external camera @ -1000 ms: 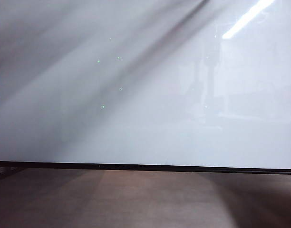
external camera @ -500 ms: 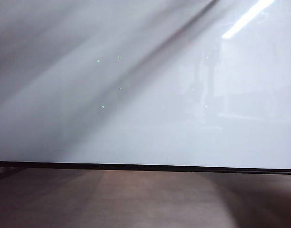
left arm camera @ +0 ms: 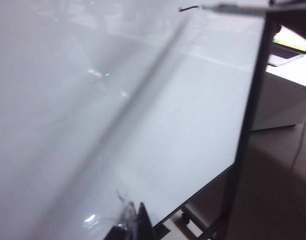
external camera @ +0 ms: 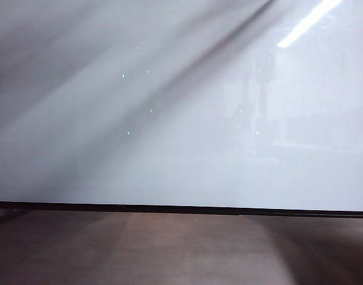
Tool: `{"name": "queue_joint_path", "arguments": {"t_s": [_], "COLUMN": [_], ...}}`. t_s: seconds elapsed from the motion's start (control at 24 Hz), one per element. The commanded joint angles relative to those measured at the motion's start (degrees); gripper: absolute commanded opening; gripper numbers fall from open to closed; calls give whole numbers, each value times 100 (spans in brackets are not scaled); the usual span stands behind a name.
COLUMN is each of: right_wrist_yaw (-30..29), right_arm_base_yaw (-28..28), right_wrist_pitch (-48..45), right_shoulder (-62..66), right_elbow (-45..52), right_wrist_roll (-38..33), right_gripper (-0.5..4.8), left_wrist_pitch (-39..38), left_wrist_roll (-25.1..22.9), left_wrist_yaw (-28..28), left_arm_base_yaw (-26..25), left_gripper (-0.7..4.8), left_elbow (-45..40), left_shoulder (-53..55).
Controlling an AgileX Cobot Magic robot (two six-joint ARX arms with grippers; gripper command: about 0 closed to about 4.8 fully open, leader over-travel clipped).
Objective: Reach to the right to find the marker pen, pick it up, and write the number 0 on the whiteboard.
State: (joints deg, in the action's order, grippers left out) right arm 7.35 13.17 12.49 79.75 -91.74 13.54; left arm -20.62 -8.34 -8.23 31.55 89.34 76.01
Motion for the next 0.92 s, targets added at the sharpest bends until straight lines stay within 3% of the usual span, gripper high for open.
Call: {"name": "queue_joint_path", "arguments": {"t_s": [0.04,0.29,0.92], "right_wrist_yaw": [-133,-153,-168], "right_arm_base_yaw": [160,157,157], "right_wrist_pitch": [-44,138,-555], "right_shoulder": [-420,-232,144], "right_elbow": [-52,-52,-55], "right_wrist_roll": [-157,-197,-192], "right_gripper": [-4,-4,-4], "left_wrist_pitch": [55,-20,-114], "left_wrist_roll": [-22,-2,-24], "left_wrist_yaw": [-98,-122,-77], "left_arm_base_yaw": [13,17,120], "left_gripper": [-5,-5,-5], "left_elbow": [17,17,17], "left_shoulder": [-50,-44,-15]}}
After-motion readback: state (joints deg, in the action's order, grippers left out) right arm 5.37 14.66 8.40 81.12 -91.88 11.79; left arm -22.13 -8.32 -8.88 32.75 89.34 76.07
